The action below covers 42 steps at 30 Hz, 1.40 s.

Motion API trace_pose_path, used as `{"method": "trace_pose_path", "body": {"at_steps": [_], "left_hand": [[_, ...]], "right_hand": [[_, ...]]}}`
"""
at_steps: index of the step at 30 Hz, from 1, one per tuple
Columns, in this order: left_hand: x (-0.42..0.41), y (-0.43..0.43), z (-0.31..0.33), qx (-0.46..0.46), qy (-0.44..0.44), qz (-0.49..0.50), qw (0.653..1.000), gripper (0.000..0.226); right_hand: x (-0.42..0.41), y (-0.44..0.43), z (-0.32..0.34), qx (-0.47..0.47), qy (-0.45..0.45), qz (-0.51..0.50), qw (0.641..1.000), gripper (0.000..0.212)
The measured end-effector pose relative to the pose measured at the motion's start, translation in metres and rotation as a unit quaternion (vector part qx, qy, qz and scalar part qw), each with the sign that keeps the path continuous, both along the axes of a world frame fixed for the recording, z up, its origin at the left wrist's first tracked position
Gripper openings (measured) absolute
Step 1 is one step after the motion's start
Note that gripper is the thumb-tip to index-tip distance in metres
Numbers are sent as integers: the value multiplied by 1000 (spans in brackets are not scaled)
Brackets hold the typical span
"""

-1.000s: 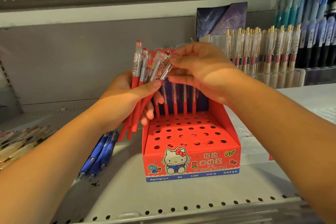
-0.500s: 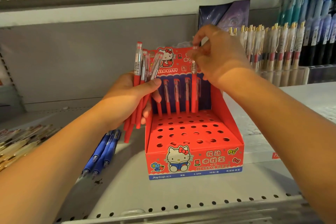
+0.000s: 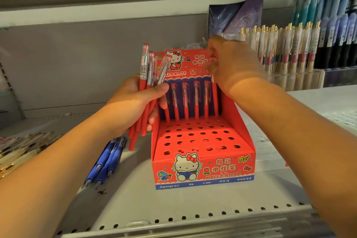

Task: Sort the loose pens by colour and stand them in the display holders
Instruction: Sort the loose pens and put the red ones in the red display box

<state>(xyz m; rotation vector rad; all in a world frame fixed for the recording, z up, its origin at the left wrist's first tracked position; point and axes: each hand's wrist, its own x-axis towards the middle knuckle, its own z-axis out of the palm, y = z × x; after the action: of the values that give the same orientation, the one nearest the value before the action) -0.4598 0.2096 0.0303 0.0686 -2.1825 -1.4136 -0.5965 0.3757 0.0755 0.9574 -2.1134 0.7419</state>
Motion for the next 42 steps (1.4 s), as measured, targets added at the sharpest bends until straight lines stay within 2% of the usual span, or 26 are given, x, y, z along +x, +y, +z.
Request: {"method": "trace_pose_path", "body": {"at_steps": [6,12,22,26,28,29,30,32,36,42], "left_hand": [[0,2,0,7,-1,2,1000,39],[1,2,1,5,-4,3,1000,38],[2,6,1,-11,4,11,1000,36],[1,6,2,-18,29,6,999,36],[2,7,2,-30,36,0,999,35],[2,7,2,-35,38,-3,999,33],[2,8,2,-35,41,-7,999,31],[2,8,2,-25,51,-17,998,29],[2,9,2,-31,45,-31,998,34],[1,5,1,2,36,-24,999,45]], "right_hand": [[2,0,1,26,-21,-9,999,22],[4,-3,2,103,-15,-62,993,21],[8,-7,-3,121,-62,-104,985,22],[10,-5,1,76,-65,-55,993,15],[20,-8,2,4,-108,59,992,21],[27,-9,0,-46,-164,147,974,19],[34,-12,-3,-90,-234,233,940,14],[42,-18,-11,-133,-320,331,878,8],[46,-29,-20,-194,-371,365,831,16],[41,-28,-23,-262,-437,414,754,11]]}}
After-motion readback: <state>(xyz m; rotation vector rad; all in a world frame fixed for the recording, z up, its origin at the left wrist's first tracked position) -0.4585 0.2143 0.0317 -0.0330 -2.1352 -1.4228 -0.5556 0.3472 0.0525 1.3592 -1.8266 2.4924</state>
